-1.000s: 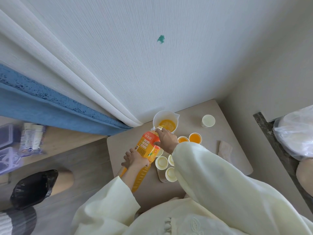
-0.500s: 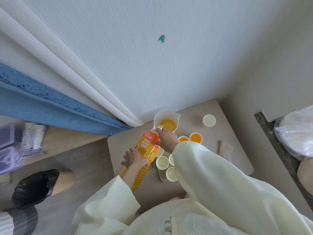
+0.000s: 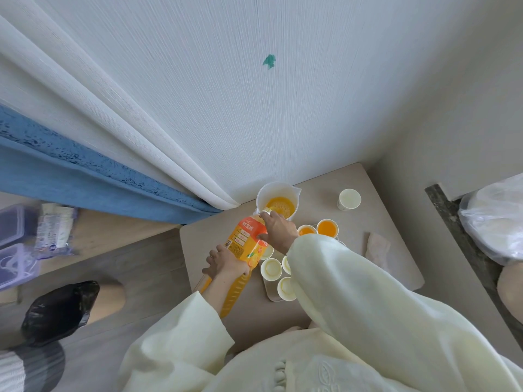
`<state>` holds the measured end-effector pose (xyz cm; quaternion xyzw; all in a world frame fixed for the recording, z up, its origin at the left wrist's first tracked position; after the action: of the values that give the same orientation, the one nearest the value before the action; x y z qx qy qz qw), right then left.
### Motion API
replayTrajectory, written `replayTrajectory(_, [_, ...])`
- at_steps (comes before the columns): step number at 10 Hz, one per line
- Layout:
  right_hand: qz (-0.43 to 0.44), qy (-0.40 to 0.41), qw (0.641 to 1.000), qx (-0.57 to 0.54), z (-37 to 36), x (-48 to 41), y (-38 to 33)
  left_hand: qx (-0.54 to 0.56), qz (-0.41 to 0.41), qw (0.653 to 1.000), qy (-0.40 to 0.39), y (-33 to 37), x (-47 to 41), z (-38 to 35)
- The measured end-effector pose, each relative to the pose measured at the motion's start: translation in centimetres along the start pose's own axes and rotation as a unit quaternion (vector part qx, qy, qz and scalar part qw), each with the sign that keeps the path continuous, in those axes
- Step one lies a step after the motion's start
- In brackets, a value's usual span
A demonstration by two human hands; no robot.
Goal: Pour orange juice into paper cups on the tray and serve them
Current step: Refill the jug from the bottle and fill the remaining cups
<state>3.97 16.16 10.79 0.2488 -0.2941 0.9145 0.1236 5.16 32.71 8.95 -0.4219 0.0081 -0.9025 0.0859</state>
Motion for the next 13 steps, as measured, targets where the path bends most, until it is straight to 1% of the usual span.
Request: replayTrajectory(13, [0.002, 0.004, 1.0, 0.005, 0.01, 0.14, -0.22, -0.019, 0.002, 1.0, 0.004, -0.29, 0.13, 0.3])
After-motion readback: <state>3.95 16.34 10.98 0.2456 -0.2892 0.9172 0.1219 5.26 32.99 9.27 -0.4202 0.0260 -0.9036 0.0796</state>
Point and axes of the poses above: each hand's wrist, its own x-axis away from the middle knuckle, its own z-axis out of the back of the hand, y = z × x, the point moved 3 cm from there along -x, towards the middle knuckle, and after that the axes turned 3 degrees about -y, right-handed, at the moved point
